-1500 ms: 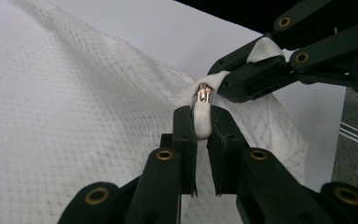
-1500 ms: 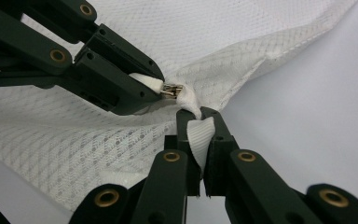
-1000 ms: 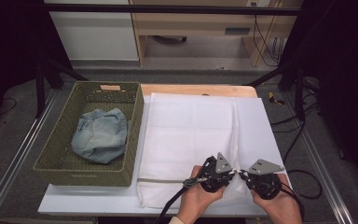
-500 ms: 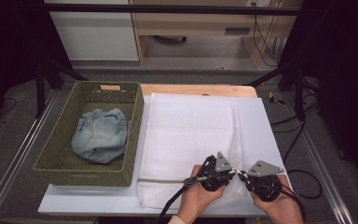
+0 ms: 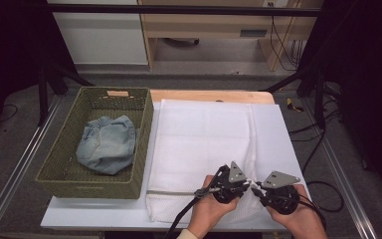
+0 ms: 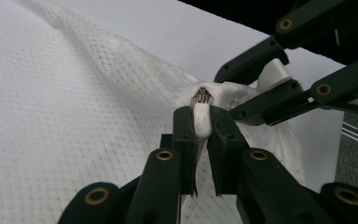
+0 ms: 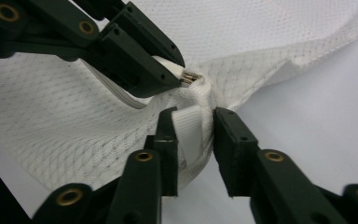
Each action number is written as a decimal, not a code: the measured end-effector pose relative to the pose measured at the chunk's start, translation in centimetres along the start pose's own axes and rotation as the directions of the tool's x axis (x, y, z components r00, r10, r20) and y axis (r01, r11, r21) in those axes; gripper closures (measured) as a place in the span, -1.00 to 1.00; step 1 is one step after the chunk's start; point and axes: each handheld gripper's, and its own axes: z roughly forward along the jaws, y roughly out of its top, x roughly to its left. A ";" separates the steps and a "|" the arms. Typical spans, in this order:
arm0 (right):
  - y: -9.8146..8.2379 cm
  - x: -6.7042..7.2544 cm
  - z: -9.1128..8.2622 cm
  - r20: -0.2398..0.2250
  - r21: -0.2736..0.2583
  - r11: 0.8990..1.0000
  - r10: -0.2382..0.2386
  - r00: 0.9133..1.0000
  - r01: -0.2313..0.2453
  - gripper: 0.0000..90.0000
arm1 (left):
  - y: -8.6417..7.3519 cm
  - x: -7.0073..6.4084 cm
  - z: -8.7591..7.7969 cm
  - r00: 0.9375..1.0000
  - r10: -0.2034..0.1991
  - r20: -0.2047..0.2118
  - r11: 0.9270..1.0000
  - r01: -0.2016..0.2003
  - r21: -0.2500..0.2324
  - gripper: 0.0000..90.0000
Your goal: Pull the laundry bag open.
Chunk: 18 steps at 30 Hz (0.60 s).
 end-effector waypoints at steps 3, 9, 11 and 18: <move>0.3 -0.4 0.2 -0.014 0.007 1.000 0.001 1.000 0.000 0.39 | 0.0 0.1 -0.1 1.000 -0.006 0.010 1.000 0.006 -0.001 0.82; 0.7 -0.8 0.4 -0.038 0.010 1.000 -0.014 0.999 0.015 0.51 | 0.0 0.2 -0.1 1.000 0.001 0.023 1.000 -0.001 -0.003 0.82; 0.7 -0.8 0.4 -0.040 0.013 1.000 -0.020 0.999 0.021 0.66 | 0.0 0.2 -0.2 1.000 0.002 0.026 1.000 -0.002 -0.008 0.82; 0.9 -0.5 0.3 -0.022 0.024 0.999 -0.023 0.999 0.024 0.91 | 0.0 0.3 -0.2 0.999 -0.009 0.031 1.000 0.009 -0.016 0.82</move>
